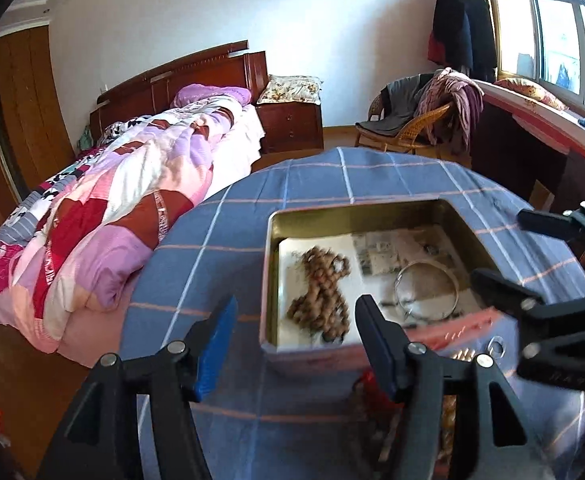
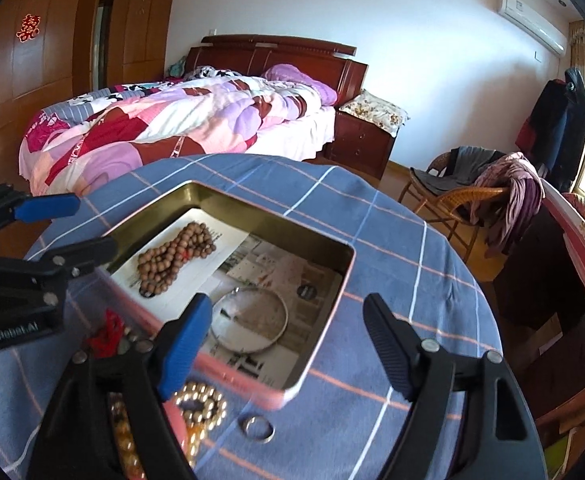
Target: Organize jewelry
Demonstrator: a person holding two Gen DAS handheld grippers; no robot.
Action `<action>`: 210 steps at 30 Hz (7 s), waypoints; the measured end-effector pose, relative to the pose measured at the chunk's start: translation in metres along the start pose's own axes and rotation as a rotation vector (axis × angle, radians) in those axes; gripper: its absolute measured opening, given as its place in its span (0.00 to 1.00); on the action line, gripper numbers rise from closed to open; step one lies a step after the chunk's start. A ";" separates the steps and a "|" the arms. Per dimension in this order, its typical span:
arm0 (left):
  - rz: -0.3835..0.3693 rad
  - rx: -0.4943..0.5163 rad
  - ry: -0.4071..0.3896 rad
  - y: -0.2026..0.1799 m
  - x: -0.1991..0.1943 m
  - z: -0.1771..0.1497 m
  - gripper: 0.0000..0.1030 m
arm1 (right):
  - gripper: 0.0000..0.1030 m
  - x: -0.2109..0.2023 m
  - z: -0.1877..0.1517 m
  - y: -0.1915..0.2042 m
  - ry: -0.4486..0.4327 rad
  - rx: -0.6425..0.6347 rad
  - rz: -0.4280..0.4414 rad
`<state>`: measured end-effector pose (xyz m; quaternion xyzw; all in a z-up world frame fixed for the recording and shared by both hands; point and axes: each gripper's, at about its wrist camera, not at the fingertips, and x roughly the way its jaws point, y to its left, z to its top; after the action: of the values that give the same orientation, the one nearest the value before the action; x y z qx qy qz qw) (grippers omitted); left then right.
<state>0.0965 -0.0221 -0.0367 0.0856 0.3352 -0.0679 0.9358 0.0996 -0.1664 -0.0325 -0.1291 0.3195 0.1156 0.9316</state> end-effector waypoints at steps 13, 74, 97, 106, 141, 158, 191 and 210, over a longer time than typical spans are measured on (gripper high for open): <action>0.002 -0.056 0.072 0.008 -0.013 -0.049 0.60 | 0.78 -0.021 -0.044 0.011 0.037 0.045 -0.003; -0.118 -0.091 0.054 0.003 -0.005 -0.046 0.00 | 0.41 0.012 -0.059 0.005 0.202 0.092 0.053; -0.135 -0.081 0.036 0.004 -0.017 -0.042 0.00 | 0.60 0.000 -0.061 -0.004 0.188 0.095 0.128; -0.137 -0.082 0.042 0.003 -0.013 -0.042 0.00 | 0.56 0.005 -0.066 -0.008 0.202 0.017 0.135; -0.141 -0.038 -0.099 0.005 -0.047 0.015 0.00 | 0.22 -0.031 -0.015 -0.004 0.039 -0.007 0.168; -0.129 -0.024 -0.110 -0.001 -0.028 0.036 0.00 | 0.22 -0.017 0.011 -0.008 0.012 0.000 0.175; -0.080 0.012 0.001 -0.019 0.043 0.036 0.00 | 0.22 0.037 0.014 -0.006 0.059 0.017 0.184; 0.016 0.000 -0.005 0.003 0.025 0.019 0.80 | 0.59 0.005 -0.010 -0.025 0.033 0.090 0.144</action>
<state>0.1283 -0.0248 -0.0377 0.0880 0.3323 -0.0605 0.9371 0.1055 -0.1926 -0.0392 -0.0655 0.3482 0.1658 0.9203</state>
